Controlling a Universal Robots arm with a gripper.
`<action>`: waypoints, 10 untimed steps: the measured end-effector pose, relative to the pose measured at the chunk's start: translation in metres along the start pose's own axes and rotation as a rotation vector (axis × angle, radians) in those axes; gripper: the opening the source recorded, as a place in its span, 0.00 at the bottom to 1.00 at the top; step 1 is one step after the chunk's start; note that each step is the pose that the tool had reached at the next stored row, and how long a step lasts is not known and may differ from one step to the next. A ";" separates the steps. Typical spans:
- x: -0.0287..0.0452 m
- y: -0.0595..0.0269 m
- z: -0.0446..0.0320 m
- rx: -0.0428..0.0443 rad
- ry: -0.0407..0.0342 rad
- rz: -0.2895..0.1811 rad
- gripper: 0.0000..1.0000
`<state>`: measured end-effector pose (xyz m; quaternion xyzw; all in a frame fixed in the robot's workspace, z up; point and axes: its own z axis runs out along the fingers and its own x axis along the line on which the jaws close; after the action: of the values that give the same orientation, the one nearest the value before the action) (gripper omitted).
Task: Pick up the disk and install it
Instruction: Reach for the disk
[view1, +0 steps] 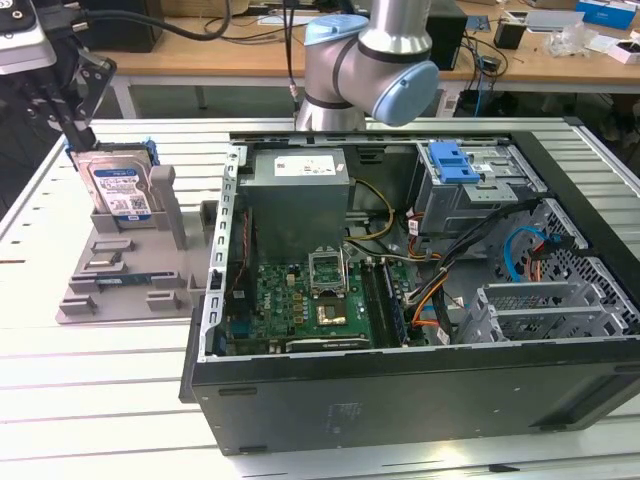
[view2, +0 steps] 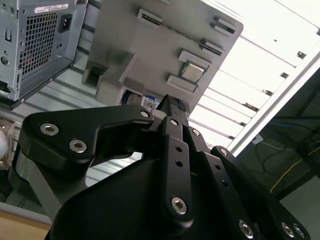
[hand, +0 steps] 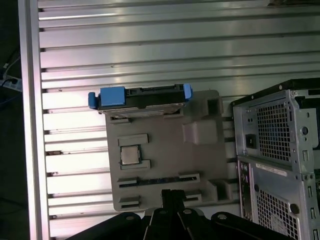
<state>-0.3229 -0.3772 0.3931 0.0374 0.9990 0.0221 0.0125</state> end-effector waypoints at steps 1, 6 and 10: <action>0.0011 0.0004 0.0000 0.0000 0.0001 0.000 0.11; 0.0083 0.0023 -0.0001 0.0000 0.0001 0.000 0.11; 0.0144 0.0028 -0.0002 0.0000 0.0000 0.000 0.11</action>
<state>-0.3371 -0.3733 0.3931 0.0374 0.9990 0.0221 0.0125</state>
